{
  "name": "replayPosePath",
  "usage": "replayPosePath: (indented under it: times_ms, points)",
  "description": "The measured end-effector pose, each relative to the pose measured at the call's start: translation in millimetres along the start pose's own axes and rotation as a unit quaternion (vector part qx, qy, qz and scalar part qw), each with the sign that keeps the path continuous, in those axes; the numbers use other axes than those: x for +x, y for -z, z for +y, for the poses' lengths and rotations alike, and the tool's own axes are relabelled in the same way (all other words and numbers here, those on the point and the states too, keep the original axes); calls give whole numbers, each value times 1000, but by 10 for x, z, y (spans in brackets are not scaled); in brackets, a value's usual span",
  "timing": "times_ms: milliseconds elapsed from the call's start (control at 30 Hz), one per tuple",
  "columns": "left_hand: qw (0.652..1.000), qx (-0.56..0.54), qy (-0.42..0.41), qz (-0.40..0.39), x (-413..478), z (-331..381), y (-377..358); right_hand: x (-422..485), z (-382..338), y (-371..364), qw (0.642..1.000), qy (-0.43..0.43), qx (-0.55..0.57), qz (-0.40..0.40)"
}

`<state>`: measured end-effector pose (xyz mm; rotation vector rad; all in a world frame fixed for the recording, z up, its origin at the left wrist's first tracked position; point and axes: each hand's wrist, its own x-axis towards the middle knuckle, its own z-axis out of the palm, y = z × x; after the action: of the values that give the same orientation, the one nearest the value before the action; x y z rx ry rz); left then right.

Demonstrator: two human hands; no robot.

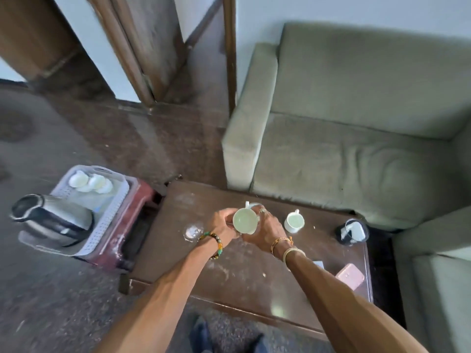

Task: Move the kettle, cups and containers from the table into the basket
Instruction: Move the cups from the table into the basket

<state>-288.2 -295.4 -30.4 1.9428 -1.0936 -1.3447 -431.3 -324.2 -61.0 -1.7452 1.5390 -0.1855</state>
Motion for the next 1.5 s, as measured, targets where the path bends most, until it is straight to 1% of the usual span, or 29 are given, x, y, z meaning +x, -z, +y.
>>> replayPosePath:
  times_ms: [167, 333, 400, 467, 533, 567, 733, 867, 1000, 1133, 1233, 1333, 1433, 1500]
  points:
    - [996, 10, -43, 73, -528, 427, 778, -148, -921, 283, 996, 80, -33, -7]
    - [987, 39, -89, 125, -962, 457, 1567, -366, -1803, 272, 989, 144, -26, 2]
    - [984, 31, -103, 143, -1096, 393, 1835, -450, -2089, 177, 986, 164, -24, 6]
    - [982, 14, -100, 158, -1233, 312, 2094, -546, -2368, 26, 983, 180, -25, 9]
    - [980, -49, -82, 173, -1427, 195, 2373, -672, -2641, -166, 982, 189, -31, 7]
    - [979, -57, -76, 178, -1505, 132, 2486, -725, -2754, -255, 981, 191, -31, 6]
    - [974, 46, -93, 202, -1885, -194, 3081, -1012, -3303, -697, 977, 211, -17, 13]
    - [974, 4, -101, 202, -2135, -439, 3674, -1214, -3854, -1056, 972, 232, -29, 10]
    - [963, -16, -115, 245, -2224, -607, 4095, -1258, -4282, -1269, 967, 250, -43, 13]
    - [964, -30, -104, 241, -2194, -826, 4384, -1201, -4538, -1488, 960, 274, -58, 12]
    - [969, -43, -90, 228, -2112, -1001, 4548, -1084, -4642, -1695, 957, 281, -75, -4]
    - [971, -38, -74, 223, -1932, -1159, 4689, -916, -4736, -1900, 956, 281, -83, -19]
    - [976, -40, -65, 204, -1725, -1232, 4874, -678, -4851, -2057, 947, 313, -69, -24]
    - [978, -47, -55, 198, -1549, -1266, 5019, -478, -4977, -2157, 947, 307, -87, -39]
